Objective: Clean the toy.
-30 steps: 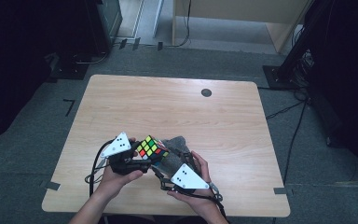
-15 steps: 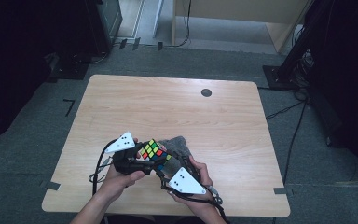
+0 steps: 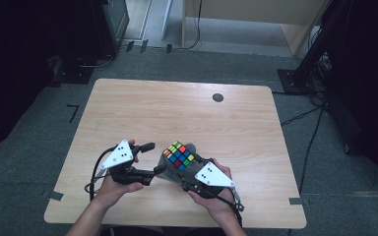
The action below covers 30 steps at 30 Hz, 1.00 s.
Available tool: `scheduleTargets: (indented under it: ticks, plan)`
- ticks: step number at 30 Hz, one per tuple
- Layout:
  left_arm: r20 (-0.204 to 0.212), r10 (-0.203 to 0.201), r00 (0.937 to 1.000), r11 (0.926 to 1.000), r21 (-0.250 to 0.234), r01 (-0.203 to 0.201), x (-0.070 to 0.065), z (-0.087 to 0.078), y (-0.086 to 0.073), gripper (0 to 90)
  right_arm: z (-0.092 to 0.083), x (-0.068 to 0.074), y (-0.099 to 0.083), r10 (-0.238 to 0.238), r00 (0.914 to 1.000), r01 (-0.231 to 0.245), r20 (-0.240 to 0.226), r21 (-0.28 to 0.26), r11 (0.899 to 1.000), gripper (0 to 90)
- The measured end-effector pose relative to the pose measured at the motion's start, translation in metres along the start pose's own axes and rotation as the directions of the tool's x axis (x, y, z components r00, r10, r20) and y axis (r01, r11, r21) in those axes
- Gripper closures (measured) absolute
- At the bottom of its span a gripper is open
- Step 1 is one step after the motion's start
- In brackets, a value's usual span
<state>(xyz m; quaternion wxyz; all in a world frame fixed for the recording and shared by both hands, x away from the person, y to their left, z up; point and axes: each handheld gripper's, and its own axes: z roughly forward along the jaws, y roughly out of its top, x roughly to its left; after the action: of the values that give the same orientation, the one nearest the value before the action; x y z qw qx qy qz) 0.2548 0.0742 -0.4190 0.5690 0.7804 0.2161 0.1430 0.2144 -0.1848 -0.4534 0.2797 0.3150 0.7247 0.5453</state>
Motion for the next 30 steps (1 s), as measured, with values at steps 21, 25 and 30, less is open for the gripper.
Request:
scheduleTargets:
  ticks: [21,25,30]
  plan:
    - [-0.169,0.379,0.9100,0.9234,0.136,-0.359,-0.032,0.025,-0.024,19.4,-0.001,0.010,0.017,0.233,0.9706,-0.227,-0.062,0.086,0.970,34.2]
    - [-0.168,0.401,0.9004,0.9145,0.129,-0.384,-0.036,0.026,-0.025,20.6,0.001,0.011,0.016,0.265,0.9612,-0.257,-0.076,0.103,0.961,34.2]
    - [-0.192,0.429,0.8827,0.9025,0.137,-0.408,-0.039,0.030,-0.029,27.7,0.004,0.017,0.016,0.317,0.9428,-0.303,-0.102,0.135,0.943,34.0]
